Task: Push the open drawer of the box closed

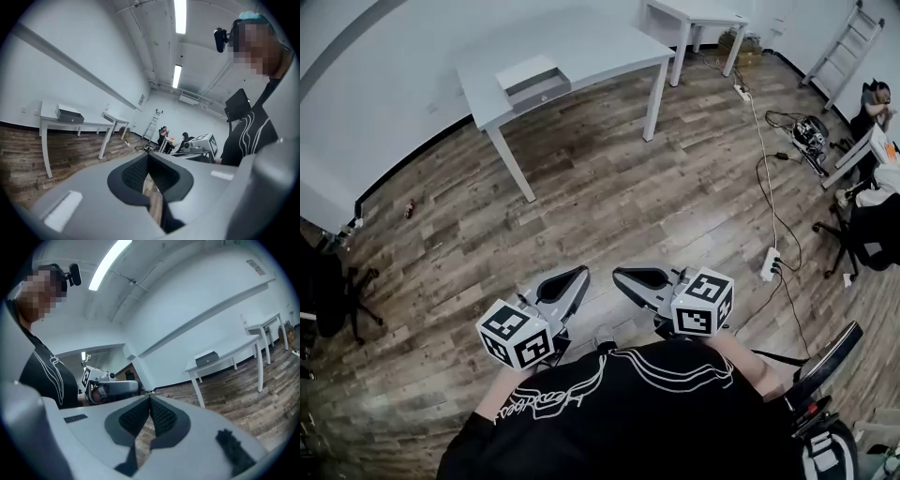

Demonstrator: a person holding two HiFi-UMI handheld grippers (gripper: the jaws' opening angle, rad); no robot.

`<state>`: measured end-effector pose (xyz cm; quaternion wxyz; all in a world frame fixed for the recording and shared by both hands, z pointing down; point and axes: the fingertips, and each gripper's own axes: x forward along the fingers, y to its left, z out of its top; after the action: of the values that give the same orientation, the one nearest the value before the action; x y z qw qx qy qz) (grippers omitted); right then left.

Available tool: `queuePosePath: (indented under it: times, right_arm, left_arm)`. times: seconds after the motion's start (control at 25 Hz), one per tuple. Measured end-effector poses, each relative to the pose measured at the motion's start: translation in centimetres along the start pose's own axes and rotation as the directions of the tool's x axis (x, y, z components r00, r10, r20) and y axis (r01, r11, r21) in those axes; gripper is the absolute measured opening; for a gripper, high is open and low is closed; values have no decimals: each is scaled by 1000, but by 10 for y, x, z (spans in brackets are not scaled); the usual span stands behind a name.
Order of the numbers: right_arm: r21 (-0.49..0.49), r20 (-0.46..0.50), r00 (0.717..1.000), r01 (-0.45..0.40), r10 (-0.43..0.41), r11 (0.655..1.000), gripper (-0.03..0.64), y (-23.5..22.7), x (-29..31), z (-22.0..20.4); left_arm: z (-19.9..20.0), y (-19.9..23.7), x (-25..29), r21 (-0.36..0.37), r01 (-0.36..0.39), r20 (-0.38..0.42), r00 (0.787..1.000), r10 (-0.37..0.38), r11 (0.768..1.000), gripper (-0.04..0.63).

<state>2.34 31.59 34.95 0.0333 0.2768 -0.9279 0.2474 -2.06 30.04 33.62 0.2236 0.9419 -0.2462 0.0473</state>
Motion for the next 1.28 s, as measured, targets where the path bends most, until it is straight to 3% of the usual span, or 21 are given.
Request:
queuePosePath:
  times: [0.24,0.4,0.52,0.84,1.04,1.28]
  right_arm:
    - [-49,14,1000,-12,13,999,9,-37,67,49]
    - [-48,4,1000,-12,13,999,9,-67,86,62]
    - [-26,-13,999,-31,30,999,9,-97,108,67]
    - [-5,-74,995,-71,70,997,11,-216,175,109]
    - [29,-34,996,-86,87,996,11,-303,213,156]
    - [-11,-52,993,-108,108,994,11,-360,260,188]
  left_arm:
    - [42,80,2,10,-48,19,999,48,999,8]
    - [53,105,19,-12,-22,28,999,22,1000,8]
    - [57,137,34,-9,-49,5,999,49,999,8]
    - [88,255,107,-90,-139,-19,990,138,986,8]
    - [113,325,167,-96,-175,-71,983,169,980,8]
    - [142,382,198,-112,-235,-59,971,230,966,8]
